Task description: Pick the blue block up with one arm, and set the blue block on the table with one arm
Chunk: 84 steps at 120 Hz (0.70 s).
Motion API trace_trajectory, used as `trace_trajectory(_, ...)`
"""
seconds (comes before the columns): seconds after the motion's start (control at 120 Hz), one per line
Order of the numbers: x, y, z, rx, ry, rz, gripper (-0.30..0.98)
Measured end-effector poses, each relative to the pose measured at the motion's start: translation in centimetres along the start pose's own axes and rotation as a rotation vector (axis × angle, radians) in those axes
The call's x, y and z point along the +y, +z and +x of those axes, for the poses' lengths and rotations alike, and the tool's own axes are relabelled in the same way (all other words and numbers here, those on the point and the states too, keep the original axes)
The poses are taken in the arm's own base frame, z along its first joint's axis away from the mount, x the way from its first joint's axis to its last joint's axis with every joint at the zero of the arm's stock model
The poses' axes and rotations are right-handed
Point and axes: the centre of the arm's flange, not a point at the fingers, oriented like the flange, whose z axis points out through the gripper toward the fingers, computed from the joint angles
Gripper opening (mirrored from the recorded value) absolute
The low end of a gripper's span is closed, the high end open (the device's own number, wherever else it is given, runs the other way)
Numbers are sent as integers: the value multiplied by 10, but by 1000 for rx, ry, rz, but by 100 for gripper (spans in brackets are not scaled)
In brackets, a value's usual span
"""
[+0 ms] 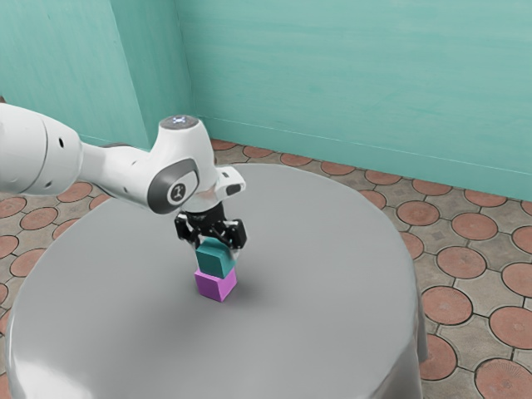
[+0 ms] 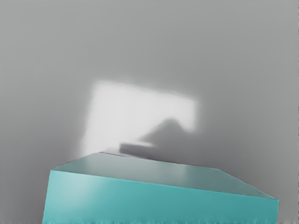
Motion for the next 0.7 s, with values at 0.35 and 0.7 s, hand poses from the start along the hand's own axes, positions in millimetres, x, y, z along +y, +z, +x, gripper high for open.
trace_trajectory(0.35,-1,-8,0,8,-2,-2,38)
trace_trajectory(0.7,-51,-61,34,84,-71,48,28)
